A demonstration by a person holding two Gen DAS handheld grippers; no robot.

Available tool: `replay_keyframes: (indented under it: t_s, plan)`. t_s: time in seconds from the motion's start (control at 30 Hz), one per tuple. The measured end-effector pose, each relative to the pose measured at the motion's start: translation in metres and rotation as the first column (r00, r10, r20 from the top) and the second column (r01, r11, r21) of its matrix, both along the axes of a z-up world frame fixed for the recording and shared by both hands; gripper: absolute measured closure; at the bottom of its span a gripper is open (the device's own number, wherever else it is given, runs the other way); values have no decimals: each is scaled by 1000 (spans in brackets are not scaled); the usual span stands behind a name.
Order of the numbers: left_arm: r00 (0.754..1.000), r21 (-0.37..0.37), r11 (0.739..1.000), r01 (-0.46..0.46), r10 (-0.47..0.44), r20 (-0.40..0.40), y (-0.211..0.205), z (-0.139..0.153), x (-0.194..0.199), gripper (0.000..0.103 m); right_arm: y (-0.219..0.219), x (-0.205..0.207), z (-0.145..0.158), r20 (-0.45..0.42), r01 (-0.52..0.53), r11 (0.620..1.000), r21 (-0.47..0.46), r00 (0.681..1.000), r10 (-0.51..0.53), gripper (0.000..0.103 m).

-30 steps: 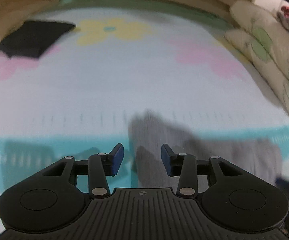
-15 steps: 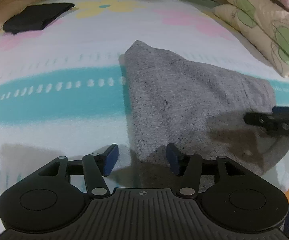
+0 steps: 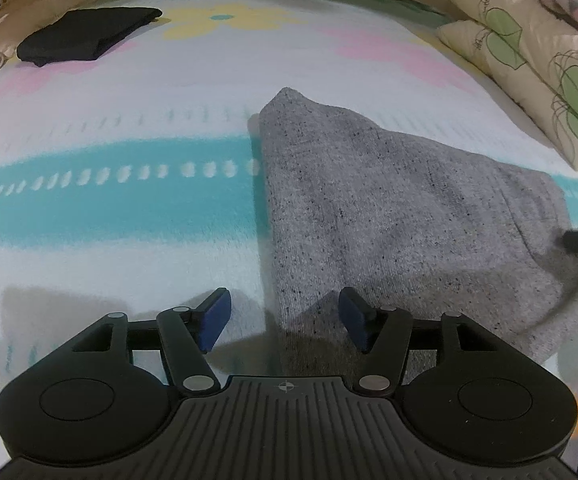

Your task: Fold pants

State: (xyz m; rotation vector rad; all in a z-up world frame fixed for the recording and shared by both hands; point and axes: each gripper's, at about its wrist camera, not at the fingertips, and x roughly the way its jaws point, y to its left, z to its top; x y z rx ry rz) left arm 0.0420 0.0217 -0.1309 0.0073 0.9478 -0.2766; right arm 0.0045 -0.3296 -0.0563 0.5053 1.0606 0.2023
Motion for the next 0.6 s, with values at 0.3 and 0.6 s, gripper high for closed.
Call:
replay_keyframes:
  t_s: [0.3, 0.6]
  plan:
    - [1000, -13, 1000, 1, -1, -8, 3, 0, 4, 44, -21, 11, -6, -18, 107, 982, 157, 994, -105, 0]
    - [1000, -37, 999, -13, 13, -3, 4, -2, 15, 44, -1, 43, -14, -36, -45, 953, 300, 998, 58, 0]
